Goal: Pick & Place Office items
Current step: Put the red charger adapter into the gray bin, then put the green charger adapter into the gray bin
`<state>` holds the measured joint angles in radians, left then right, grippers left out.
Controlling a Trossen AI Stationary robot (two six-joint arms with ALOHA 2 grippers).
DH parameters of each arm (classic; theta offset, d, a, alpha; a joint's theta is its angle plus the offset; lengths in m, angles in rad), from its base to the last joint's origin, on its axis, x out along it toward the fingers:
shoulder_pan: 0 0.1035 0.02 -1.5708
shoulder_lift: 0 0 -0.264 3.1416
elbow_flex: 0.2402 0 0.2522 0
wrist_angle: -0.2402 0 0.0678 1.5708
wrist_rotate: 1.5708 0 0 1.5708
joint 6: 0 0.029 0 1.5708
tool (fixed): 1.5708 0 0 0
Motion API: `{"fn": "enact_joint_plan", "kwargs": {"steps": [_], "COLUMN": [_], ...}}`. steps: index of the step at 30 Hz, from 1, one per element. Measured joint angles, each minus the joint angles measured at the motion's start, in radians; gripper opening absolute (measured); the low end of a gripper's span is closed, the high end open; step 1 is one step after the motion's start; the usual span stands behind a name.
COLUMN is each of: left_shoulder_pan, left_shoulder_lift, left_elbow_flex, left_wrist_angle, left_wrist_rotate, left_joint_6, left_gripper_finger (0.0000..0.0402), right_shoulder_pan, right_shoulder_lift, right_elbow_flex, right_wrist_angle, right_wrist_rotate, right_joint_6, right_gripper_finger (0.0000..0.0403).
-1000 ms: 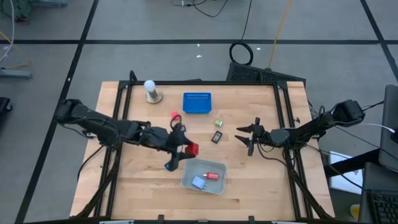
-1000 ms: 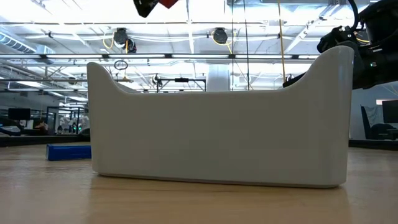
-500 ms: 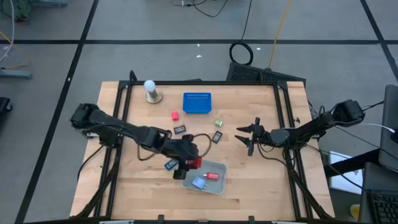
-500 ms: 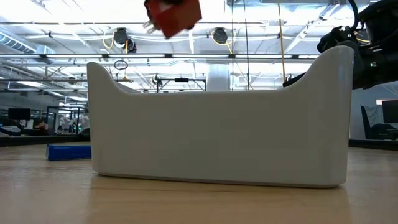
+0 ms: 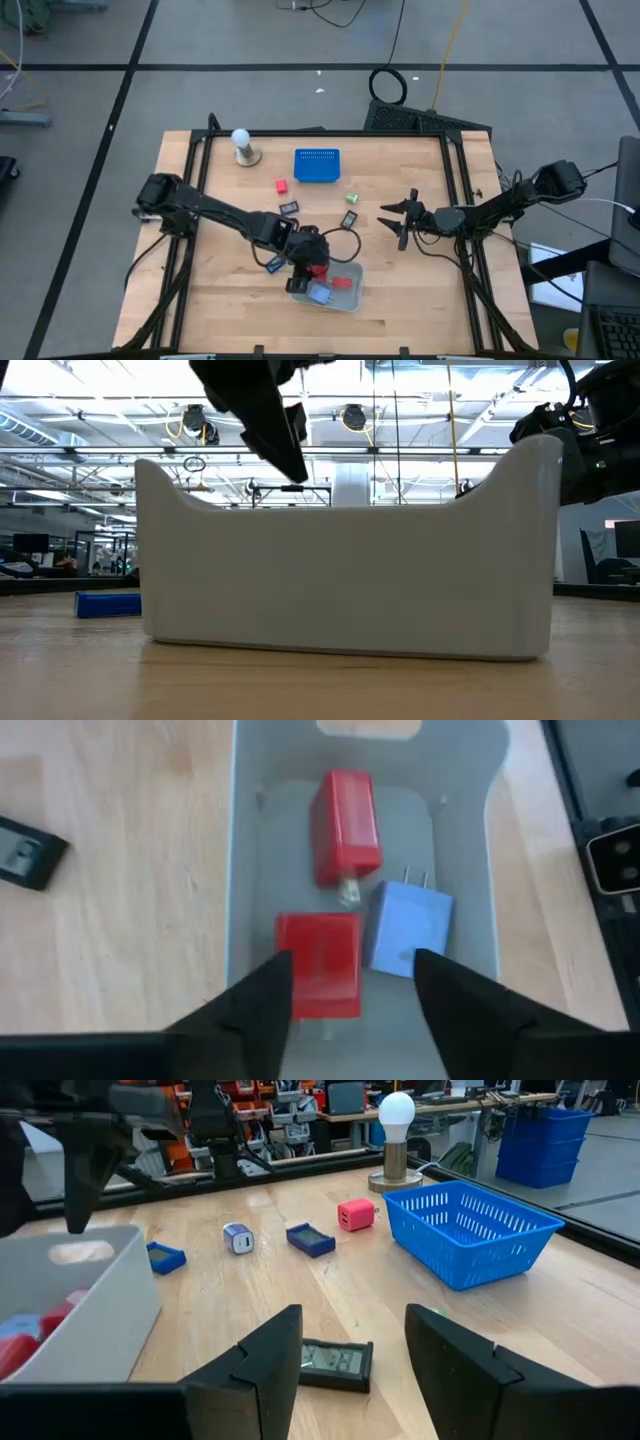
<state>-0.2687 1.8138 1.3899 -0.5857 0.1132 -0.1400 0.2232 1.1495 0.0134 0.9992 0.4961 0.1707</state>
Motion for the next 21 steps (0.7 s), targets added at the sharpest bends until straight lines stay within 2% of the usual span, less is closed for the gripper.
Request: {"fn": "enact_joint_plan", "kwargs": {"steps": [6, 11, 16, 21], "left_shoulder_pan": [0.000, 0.007, 0.017, 0.026], "left_shoulder_lift": [0.022, 0.020, 0.019, 0.019], "left_elbow_flex": [0.000, 0.000, 0.000, 0.000], "left_wrist_angle": [0.007, 0.013, 0.049, 0.136], "left_wrist_rotate": [-0.008, -0.024, -0.027, -0.027], "left_joint_6": [-0.005, -0.013, -0.065, -0.150], "left_gripper_finger": [0.0101, 0.0048, 0.0029, 0.0036], "right_shoulder_pan": [0.000, 0.000, 0.000, 0.000], "right_shoulder_lift": [0.000, 0.000, 0.000, 0.000], "right_elbow_flex": [0.000, 0.000, 0.000, 0.000], "right_wrist_angle": [0.006, 0.005, 0.006, 0.005], "right_wrist_rotate": [0.000, 0.000, 0.000, 0.000], "right_joint_6": [0.000, 0.000, 0.000, 0.000], "right_gripper_finger": [0.0171, 0.0171, 0.0171, 0.0171]}}
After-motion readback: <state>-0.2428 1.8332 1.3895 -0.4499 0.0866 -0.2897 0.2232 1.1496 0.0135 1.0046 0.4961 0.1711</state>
